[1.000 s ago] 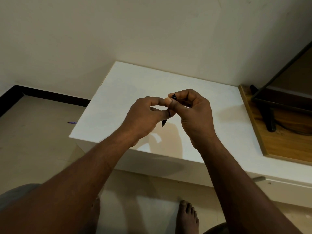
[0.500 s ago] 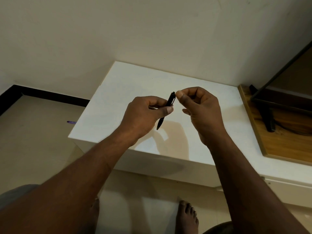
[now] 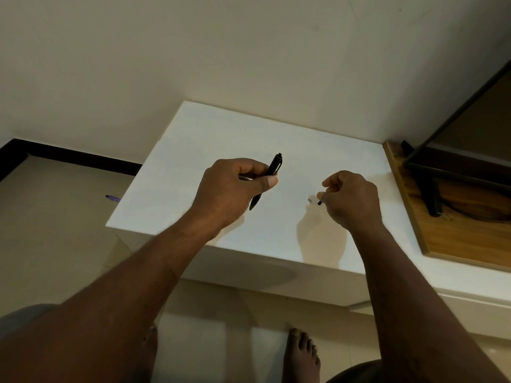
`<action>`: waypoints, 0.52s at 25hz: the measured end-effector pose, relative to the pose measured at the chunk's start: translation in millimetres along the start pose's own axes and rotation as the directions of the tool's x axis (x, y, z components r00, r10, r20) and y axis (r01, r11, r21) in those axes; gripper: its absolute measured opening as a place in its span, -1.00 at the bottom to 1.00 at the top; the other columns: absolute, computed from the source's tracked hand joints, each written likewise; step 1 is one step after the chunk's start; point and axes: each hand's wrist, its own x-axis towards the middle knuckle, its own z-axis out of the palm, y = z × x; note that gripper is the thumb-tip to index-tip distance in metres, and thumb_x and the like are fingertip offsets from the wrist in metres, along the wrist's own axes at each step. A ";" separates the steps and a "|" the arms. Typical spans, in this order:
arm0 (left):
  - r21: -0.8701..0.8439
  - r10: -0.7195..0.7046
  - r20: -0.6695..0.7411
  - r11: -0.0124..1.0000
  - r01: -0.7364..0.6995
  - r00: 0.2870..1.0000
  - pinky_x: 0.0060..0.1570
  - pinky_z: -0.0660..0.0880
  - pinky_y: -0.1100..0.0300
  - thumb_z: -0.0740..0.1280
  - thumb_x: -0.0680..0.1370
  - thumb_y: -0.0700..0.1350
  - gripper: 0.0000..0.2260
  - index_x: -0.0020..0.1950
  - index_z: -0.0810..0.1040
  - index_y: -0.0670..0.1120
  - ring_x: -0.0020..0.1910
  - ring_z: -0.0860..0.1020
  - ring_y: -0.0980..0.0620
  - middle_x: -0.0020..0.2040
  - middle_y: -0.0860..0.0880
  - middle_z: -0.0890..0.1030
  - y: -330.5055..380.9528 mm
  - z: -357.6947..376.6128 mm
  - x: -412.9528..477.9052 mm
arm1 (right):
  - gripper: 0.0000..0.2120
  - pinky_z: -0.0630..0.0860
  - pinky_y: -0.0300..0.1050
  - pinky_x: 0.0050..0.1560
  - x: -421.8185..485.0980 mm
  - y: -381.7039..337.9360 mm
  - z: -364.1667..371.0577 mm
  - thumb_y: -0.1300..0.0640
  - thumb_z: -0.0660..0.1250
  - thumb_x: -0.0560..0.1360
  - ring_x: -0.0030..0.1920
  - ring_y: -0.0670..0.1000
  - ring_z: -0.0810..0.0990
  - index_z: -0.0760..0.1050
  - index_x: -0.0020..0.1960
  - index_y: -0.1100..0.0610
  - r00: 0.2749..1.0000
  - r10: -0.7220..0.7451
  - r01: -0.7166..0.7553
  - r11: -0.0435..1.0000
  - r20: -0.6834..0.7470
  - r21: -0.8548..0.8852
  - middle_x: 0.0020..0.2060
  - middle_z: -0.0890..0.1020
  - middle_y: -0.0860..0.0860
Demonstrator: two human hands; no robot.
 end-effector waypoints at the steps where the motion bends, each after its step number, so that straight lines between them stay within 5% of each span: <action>1: 0.001 0.001 -0.003 1.000 -0.001 1.000 0.16 0.59 0.05 0.53 0.50 0.04 -0.86 0.04 0.76 0.09 0.01 0.67 0.17 -0.07 0.18 0.75 -0.2 -0.2 -0.1 | -0.76 0.60 -0.02 0.09 0.1 2.3 3.2 0.12 0.53 0.53 0.09 0.11 0.69 0.66 0.19 0.07 1.000 0.023 -0.022 0.999 0.011 -0.042 0.00 0.74 0.03; 13: 0.005 -0.001 -0.017 1.000 0.001 1.000 0.13 0.61 0.07 0.54 0.50 0.03 -0.87 0.03 0.77 0.09 -0.03 0.68 0.17 -0.10 0.16 0.75 2.5 -2.9 -0.6 | -0.88 0.64 0.12 0.14 -13.5 -4.5 24.4 0.06 0.46 0.60 0.29 0.24 0.59 0.71 0.12 0.02 1.000 0.007 -0.007 0.988 0.000 -0.156 0.20 0.63 0.17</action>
